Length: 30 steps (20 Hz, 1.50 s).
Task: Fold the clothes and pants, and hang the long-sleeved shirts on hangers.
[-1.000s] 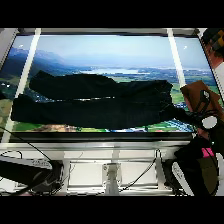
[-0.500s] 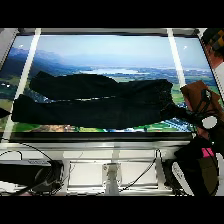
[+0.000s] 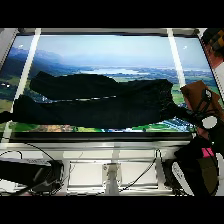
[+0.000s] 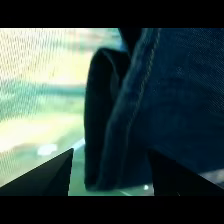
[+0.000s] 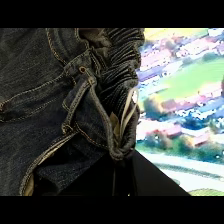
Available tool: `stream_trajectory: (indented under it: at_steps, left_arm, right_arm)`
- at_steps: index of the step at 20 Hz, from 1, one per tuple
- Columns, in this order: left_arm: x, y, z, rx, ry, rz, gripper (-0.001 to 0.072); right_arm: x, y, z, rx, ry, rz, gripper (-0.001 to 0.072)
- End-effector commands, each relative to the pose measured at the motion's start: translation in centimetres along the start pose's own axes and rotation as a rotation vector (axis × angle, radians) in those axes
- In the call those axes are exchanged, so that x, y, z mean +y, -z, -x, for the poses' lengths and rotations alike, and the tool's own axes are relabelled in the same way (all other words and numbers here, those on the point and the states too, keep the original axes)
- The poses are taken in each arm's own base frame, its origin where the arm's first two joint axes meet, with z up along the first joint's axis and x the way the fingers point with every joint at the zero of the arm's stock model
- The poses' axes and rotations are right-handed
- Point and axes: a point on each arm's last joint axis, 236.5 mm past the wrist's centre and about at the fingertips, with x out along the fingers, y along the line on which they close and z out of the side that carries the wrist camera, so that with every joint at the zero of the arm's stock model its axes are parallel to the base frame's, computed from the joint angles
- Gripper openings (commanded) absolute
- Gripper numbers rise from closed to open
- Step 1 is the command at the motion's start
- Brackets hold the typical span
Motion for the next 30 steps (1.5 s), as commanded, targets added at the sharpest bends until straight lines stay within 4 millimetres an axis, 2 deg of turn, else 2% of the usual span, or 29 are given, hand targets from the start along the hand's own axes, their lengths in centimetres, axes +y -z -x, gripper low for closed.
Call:
stream_trajectory:
  at_steps: [1, 3, 4, 5, 6, 8, 11, 12, 14, 15, 18, 20, 23, 26, 30]
  left_arm:
    - [0.6, -0.7, -1.8, 0.007, -0.021, -0.039, 0.0515]
    - [-0.3, -1.0, -3.1, 0.029, 0.004, -0.057, 0.0511]
    - [-0.9, -1.0, -3.5, 0.045, 0.022, -0.069, 0.0439]
    - [-1.5, -0.8, -3.7, 0.07, 0.036, -0.083, 0.0219]
    - [-2.4, -0.2, -3.8, 0.113, 0.062, -0.096, 0.0036]
    - [-3.9, 0.9, -4.0, 0.188, 0.102, -0.013, 0.0033]
    - [-5.4, 0.4, -4.1, 0.227, 0.093, 0.3, 0.0031]
    - [-6.3, -0.1, -3.9, 0.239, 0.091, 0.334, 0.0031]
    - [-8.6, -1.0, -2.6, 0.288, 0.079, 0.265, 0.003]
    - [-8.9, -1.4, -1.7, 0.325, 0.029, 0.237, 0.003]
    - [-8.2, -3.5, 2.1, 0.372, -0.215, 0.228, 0.0029]
    - [-8.6, -4.1, 4.6, 0.424, -0.305, 0.227, 0.0029]
    - [-10.2, -3.2, 6.1, 0.491, -0.292, 0.256, 0.0029]
    - [-8.7, -1.7, 7.5, 0.538, -0.393, 0.341, 0.0028]
    - [-7.5, 0.7, 8.6, 0.618, -0.463, 0.408, 0.0028]
  right_arm:
    - [0.1, 0.0, 0.0, 0.0, -0.003, -0.012, 0.0036]
    - [0.1, 0.0, 0.0, 0.0, -0.004, -0.013, 0.0035]
    - [0.1, 0.0, 0.0, -0.001, -0.006, -0.015, 0.0036]
    - [0.2, 0.0, 0.0, -0.001, -0.01, -0.02, 0.0035]
    - [0.4, -0.2, 0.1, -0.005, -0.016, -0.025, 0.0035]
    - [0.6, -0.9, 0.4, -0.022, -0.021, -0.024, 0.0036]
    - [1.1, -2.9, 1.4, -0.064, -0.027, -0.01, 0.0036]
    - [1.3, -3.5, 1.8, -0.072, -0.025, 0.001, 0.0036]
    - [0.8, -3.9, 2.5, -0.06, 0.007, 0.049, 0.0036]
    - [0.2, -3.6, 2.7, -0.038, 0.033, 0.078, 0.0035]
    - [-1.3, -2.8, 3.5, 0.027, 0.103, 0.146, 0.0035]
    - [-1.9, -2.9, 3.9, 0.038, 0.135, 0.173, 0.0035]
    - [-2.9, -3.0, 4.2, 0.046, 0.18, 0.213, 0.0035]
    - [-4.3, -2.0, 4.5, 0.101, 0.234, 0.252, 0.0036]
    - [-4.5, -1.3, 4.6, 0.132, 0.236, 0.25, 0.0035]
